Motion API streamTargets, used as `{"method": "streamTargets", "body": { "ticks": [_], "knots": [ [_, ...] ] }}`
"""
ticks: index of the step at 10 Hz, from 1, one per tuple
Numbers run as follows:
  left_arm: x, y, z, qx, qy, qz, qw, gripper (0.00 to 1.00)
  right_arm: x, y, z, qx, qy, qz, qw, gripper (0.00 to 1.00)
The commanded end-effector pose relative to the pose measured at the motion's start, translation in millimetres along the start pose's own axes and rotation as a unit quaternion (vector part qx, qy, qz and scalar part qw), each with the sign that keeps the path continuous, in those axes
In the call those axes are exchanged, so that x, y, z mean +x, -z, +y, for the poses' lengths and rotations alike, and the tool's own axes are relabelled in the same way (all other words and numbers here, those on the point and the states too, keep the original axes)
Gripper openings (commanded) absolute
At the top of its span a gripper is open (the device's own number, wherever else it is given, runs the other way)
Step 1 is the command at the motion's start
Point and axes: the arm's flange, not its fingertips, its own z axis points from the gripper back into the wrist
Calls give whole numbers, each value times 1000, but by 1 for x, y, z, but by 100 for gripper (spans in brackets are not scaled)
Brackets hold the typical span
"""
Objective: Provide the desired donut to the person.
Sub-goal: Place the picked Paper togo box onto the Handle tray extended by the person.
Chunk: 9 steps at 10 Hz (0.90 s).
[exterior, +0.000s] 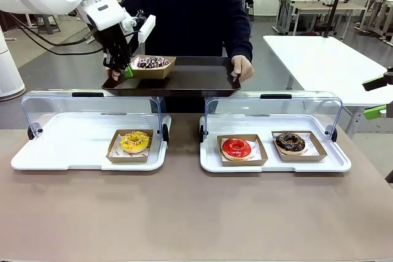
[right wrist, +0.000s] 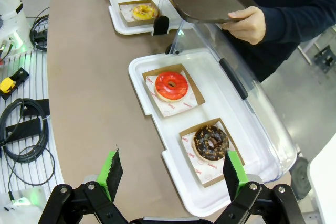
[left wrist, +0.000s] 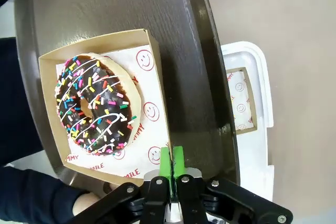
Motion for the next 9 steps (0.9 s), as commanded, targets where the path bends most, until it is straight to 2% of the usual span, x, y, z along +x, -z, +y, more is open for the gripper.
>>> {"method": "streamTargets", "body": {
  "ticks": [1,2,3,4,5,6,7,8,9],
  "knots": [
    [-8,9,0,14,7,-4,1000,1,0,2,-2,5,-4,-15,1000,100],
    [-10,15,1,7,17,5,1000,1,0,2,-2,5,-4,-15,1000,100],
    [-8,20,1,3,27,-5,1000,1,0,2,-2,5,-4,-15,1000,100],
    [-7,22,1,5,30,-9,999,58,0,2,-2,5,-4,-15,1000,100],
    [-8,22,1,3,27,-9,1000,58,0,2,-2,5,-4,-15,1000,100],
    [-8,20,2,3,27,-11,1000,100,0,2,-2,5,-4,-15,1000,100],
    [-7,14,2,8,24,-13,1000,59,0,2,-2,5,-4,-15,1000,100],
    [-7,7,2,5,22,-18,1000,100,0,2,-2,5,-4,-15,1000,100],
    [-8,1,3,-2,23,-25,999,100,0,2,-2,5,-4,-15,1000,100]
  ]
}}
